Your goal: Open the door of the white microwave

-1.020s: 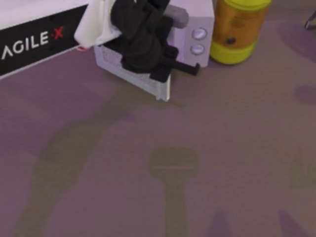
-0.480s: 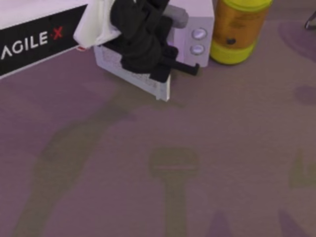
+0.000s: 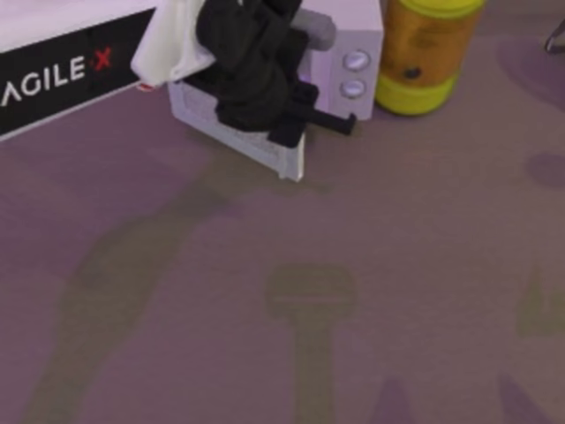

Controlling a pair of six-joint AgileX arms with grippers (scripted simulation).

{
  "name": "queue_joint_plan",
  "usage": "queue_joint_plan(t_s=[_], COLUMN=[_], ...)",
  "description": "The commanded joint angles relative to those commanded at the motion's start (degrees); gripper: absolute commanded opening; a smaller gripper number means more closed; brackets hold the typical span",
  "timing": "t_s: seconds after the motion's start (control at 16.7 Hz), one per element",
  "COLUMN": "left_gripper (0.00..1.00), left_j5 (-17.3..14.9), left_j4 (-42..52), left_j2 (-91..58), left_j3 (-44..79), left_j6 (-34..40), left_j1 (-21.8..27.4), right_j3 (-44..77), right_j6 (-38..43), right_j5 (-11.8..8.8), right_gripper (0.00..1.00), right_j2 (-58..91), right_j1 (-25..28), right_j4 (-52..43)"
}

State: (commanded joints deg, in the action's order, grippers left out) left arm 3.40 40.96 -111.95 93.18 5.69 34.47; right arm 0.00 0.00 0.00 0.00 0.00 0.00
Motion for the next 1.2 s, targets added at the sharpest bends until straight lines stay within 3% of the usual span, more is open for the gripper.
queue_joint_plan(t_s=[0.3, 0.72, 1.2], left_gripper=[0.0, 0.0, 0.0], left_j5=[-0.49, -4.21, -4.27], left_j4=[-0.04, -1.69, -1.69], left_j2=[-0.01, 4.24, 4.28], left_j3=[-0.25, -5.71, -5.82], left_j6=[0.05, -7.22, -7.34], left_j1=[0.28, -2.07, -2.11], right_j3=[0.0, 0.0, 0.0], right_j6=[0.0, 0.0, 0.0], right_j5=[0.0, 0.0, 0.0], right_gripper=[1.0, 1.0, 1.0], right_j2=[0.0, 0.0, 0.0], right_j1=[0.0, 0.0, 0.0], right_j4=[0.0, 0.0, 0.0])
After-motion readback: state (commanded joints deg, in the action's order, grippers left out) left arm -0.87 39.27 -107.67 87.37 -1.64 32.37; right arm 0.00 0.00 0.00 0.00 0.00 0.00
